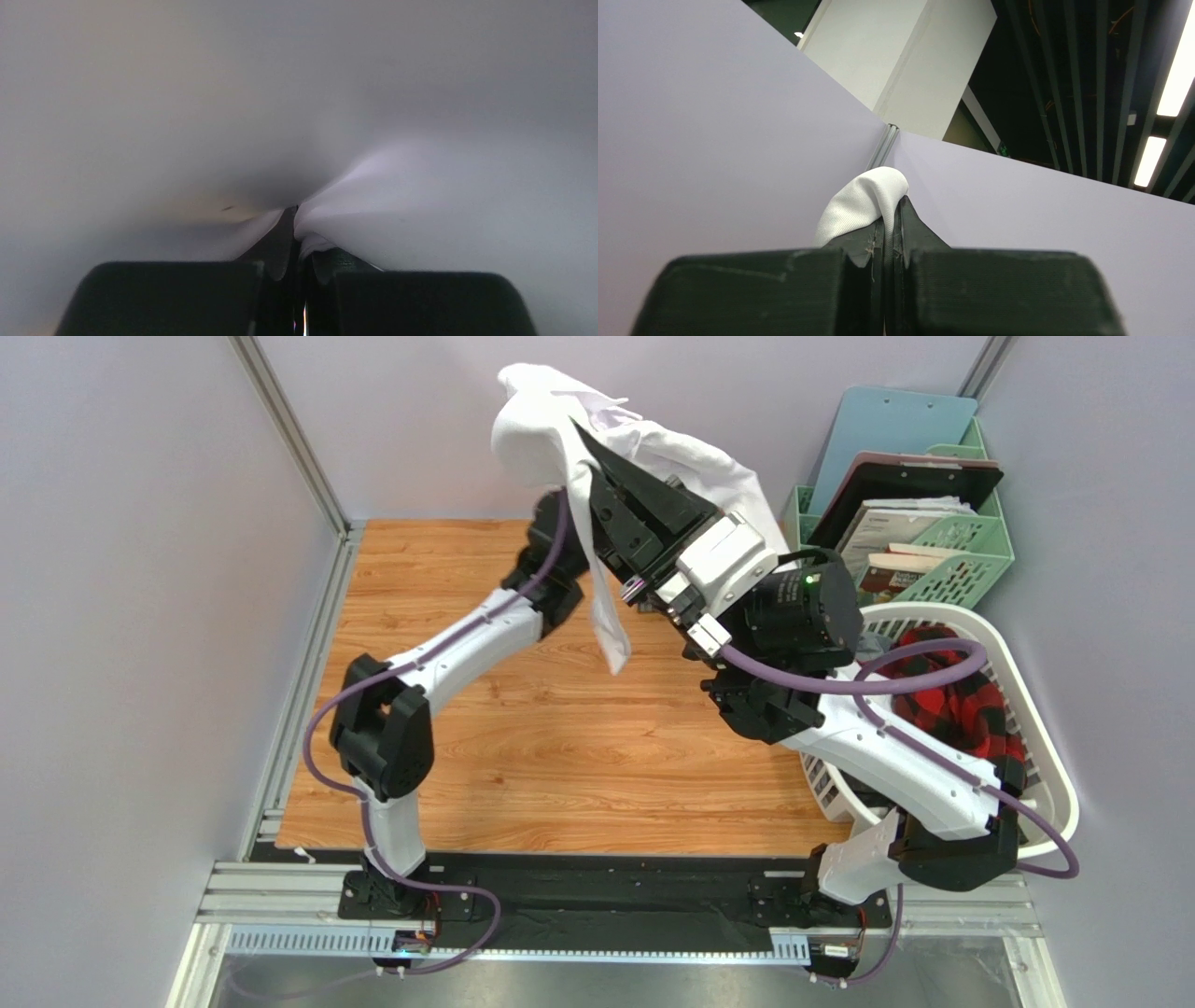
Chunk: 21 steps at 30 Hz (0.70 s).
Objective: Fold and stack the long sleeve shirts
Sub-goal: Move the shirt to the center of the board
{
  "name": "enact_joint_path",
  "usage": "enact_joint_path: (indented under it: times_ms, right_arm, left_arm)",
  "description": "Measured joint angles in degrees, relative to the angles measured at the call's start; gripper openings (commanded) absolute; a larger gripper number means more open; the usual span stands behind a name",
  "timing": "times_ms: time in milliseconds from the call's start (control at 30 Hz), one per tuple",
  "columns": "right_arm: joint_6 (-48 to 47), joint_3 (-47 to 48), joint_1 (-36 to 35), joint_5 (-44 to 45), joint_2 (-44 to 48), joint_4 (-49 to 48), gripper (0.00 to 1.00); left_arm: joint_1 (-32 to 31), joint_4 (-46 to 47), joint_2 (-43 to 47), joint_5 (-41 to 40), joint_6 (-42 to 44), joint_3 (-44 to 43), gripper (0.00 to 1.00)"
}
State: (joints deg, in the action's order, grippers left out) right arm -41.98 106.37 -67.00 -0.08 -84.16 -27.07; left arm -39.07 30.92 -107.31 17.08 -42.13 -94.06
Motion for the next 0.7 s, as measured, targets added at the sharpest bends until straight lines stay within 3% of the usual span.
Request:
enact_joint_path:
  times_ms: [200, 467, 700]
  right_arm:
    - [-3.5, 1.3, 2.5, 5.6, 0.3, -0.7, 0.00]
    - [3.5, 1.8, 19.3, 11.7, -0.1, 5.8, 0.00]
    - [13.3, -3.1, 24.8, 11.2, 1.3, 15.8, 0.00]
  left_arm:
    - [13.2, -12.5, 12.7, 6.8, 10.2, 3.9, 0.00]
    - [11.1, -37.7, 30.4, 28.4, 28.3, 2.6, 0.00]
    - [16.2, -55.9, 32.3, 37.8, 36.4, -3.4, 0.00]
